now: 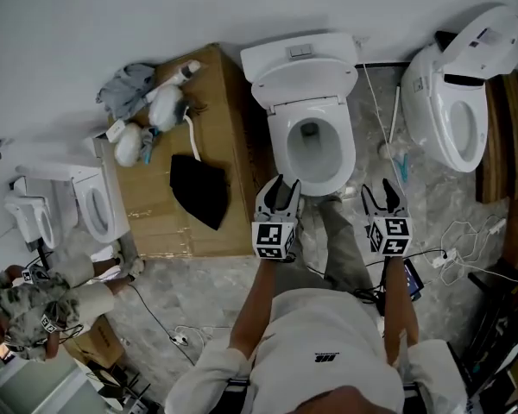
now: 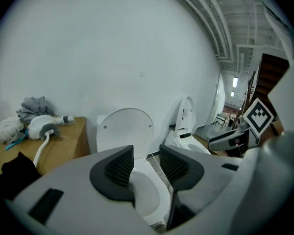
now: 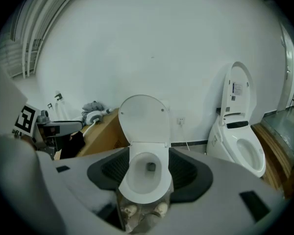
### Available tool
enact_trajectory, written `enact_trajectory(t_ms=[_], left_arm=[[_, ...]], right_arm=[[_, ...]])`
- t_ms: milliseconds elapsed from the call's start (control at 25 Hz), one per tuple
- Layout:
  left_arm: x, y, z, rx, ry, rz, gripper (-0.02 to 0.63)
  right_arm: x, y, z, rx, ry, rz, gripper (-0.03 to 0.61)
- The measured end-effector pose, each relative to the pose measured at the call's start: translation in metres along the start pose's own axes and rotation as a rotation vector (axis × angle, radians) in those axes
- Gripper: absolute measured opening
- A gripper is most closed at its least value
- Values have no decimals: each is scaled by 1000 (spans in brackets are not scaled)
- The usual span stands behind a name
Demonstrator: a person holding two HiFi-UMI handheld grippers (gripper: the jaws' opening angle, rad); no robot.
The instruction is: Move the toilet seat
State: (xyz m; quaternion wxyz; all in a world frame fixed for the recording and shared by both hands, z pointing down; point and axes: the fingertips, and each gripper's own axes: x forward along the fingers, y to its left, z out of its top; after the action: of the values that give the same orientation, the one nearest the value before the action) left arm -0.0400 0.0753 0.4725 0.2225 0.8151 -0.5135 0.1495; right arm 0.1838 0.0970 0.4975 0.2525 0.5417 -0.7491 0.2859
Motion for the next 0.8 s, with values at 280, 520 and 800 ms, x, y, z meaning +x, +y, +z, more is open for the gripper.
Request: enact_trajectory(t_ms=[280,520,800], left_arm=[[19,10,-48,-34,62,27,186],[33,20,-86,-58,108,44,186],[56,32,-130,-84,166,63,189]], right_arm=[[43,0,-45,-19,101,54,269],[65,3,-66,-15,123,83,269],[102,-9,-99,22,150,77,270]])
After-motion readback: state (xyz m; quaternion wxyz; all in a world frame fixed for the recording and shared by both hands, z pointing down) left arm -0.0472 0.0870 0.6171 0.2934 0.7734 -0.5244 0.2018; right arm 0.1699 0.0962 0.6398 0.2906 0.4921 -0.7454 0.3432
